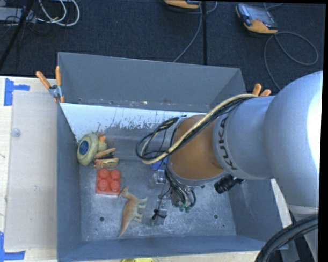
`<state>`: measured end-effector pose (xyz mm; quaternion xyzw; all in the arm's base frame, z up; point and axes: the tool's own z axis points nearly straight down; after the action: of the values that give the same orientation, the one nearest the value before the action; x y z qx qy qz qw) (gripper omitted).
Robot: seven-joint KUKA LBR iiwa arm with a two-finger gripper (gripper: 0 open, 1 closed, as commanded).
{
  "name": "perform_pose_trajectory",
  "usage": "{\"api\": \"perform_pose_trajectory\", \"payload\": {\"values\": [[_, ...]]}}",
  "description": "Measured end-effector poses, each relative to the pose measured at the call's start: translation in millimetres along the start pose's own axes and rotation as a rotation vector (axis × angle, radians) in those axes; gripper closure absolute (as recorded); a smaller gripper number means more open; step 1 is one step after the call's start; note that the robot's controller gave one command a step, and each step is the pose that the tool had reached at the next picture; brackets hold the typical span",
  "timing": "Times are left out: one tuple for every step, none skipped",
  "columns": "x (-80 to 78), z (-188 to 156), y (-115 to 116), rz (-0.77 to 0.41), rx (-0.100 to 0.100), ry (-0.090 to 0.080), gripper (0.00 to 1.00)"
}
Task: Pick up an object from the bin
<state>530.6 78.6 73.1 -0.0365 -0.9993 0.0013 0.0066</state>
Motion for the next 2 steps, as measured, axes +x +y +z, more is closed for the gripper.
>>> {"api": "perform_pose_trajectory", "payload": {"values": [[13.6,-9,35,0.059,-0.003,0.001,0.00],[18.3,-2,66,0.039,0.001,0.002,1.00]]}}
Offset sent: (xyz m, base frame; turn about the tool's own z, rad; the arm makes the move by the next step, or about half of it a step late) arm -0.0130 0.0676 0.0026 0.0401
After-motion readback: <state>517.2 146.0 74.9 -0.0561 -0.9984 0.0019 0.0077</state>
